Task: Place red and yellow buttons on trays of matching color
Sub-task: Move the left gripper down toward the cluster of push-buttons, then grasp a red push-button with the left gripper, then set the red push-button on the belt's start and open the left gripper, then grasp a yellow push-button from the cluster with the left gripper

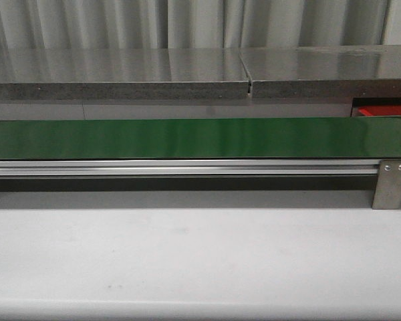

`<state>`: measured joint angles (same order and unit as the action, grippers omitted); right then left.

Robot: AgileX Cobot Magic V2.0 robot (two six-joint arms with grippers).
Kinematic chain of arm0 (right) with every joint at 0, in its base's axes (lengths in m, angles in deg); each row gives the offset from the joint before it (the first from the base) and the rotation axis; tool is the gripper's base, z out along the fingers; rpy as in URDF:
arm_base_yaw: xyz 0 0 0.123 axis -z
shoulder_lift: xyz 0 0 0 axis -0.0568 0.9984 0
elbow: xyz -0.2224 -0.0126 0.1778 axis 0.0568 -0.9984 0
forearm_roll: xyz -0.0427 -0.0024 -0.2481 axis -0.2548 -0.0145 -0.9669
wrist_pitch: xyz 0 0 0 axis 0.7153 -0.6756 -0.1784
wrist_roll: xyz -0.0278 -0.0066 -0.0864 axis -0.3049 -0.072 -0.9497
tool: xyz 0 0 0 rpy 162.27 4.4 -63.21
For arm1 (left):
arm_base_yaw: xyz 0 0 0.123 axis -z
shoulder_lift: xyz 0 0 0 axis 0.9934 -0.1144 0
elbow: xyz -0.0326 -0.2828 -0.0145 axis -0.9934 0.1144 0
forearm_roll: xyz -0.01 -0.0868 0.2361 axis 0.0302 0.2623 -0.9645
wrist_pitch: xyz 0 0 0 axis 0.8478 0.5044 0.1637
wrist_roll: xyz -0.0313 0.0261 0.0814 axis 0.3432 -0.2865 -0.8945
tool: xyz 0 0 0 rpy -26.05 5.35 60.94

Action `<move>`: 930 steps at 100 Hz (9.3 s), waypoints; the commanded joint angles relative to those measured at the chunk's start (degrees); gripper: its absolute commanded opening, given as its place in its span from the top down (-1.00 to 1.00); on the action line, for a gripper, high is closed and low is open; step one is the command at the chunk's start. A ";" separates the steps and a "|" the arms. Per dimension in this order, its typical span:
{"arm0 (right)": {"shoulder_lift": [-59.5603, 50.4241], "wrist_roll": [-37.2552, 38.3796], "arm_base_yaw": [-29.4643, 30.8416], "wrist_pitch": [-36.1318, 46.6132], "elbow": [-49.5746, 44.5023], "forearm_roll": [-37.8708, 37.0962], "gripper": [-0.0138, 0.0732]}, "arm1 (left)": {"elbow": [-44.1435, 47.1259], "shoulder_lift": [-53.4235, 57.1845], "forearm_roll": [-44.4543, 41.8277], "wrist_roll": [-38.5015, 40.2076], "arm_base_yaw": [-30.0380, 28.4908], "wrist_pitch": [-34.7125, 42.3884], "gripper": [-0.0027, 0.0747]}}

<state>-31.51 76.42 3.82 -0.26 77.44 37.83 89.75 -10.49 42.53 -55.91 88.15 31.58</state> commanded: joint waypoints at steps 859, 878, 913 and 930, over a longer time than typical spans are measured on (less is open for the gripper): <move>-0.88 -0.06 0.08 4.74 1.29 -0.13 0.84 | -97.07 -104.44 -0.94 4.82 -29.94 -59.96 -0.47; -0.88 -0.06 0.08 4.74 1.29 -0.13 0.84 | -96.55 -106.47 -0.52 9.09 -31.09 -59.84 -0.47; -0.88 -0.06 0.08 4.74 1.29 -0.13 0.84 | -96.26 -111.26 4.11 15.95 -31.19 -58.55 -0.47; -0.88 -0.06 0.08 4.74 1.29 -0.13 0.84 | -96.26 -113.23 3.98 17.14 -31.19 -58.75 -0.47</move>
<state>-31.51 76.42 3.82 -0.26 77.44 37.83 -5.28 -126.01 45.58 -39.91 57.01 -27.99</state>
